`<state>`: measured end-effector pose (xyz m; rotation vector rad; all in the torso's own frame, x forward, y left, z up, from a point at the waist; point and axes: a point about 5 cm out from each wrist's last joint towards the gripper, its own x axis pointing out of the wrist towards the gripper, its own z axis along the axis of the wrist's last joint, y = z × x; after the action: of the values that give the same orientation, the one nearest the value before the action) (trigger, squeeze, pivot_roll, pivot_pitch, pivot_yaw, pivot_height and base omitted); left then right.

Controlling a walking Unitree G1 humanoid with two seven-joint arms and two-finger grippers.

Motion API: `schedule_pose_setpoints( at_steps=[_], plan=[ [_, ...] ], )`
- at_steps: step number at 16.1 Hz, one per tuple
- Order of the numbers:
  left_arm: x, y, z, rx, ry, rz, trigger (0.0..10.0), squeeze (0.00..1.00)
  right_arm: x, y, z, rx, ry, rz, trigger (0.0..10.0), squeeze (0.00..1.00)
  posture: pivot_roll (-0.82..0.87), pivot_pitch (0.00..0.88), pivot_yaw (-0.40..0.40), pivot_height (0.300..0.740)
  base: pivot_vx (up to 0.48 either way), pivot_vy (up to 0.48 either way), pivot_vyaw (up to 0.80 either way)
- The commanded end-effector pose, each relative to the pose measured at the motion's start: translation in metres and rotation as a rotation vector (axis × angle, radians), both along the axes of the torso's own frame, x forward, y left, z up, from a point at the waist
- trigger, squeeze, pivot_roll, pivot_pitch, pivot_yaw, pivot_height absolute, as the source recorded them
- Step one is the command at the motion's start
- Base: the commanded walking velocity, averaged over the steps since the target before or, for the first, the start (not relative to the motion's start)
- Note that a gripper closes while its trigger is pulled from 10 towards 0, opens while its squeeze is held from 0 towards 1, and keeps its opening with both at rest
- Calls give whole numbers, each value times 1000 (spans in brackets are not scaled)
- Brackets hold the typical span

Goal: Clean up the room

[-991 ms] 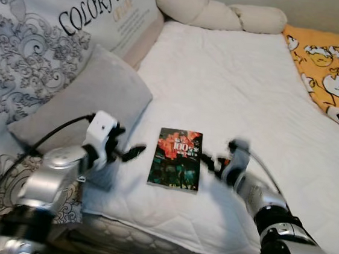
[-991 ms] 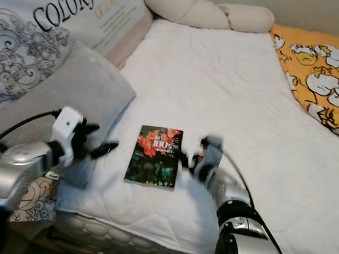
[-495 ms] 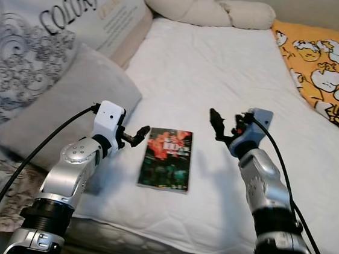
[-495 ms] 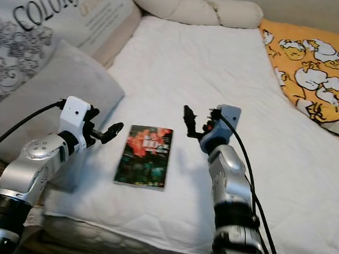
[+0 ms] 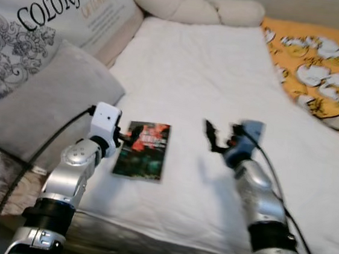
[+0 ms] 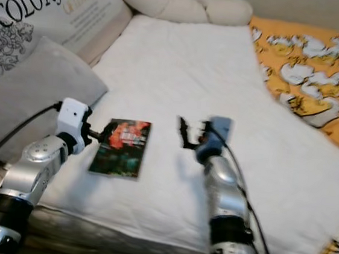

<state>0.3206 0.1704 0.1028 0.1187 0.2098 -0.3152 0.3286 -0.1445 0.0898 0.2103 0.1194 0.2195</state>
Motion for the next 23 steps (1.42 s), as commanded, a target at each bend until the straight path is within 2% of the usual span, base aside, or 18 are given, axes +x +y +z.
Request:
schedule_pose_setpoints(
  at_steps=[1,6,17,19,23],
  plan=[
    [2,6,2,24,-10,16,10000,0,0,5,4,-20,-25,15,10000,1000,-30,0,26,740,0,-368,0],
    [2,12,0,72,-17,20,10000,0,-1,-2,-3,-101,15,10,10000,1000,-34,0,29,740,0,-371,0],
    [1,14,-2,86,-22,16,10000,0,-5,-8,-16,-133,78,-38,10000,1000,-36,0,34,740,0,-370,0],
    [0,14,-4,89,-10,14,10000,0,-5,-10,-19,-136,98,-55,10000,1000,-36,0,34,740,0,0,0],
    [-6,7,-8,117,-3,-97,10000,0,-8,-21,-34,-191,222,-151,10000,1000,-34,0,33,740,0,0,0]
  ],
)
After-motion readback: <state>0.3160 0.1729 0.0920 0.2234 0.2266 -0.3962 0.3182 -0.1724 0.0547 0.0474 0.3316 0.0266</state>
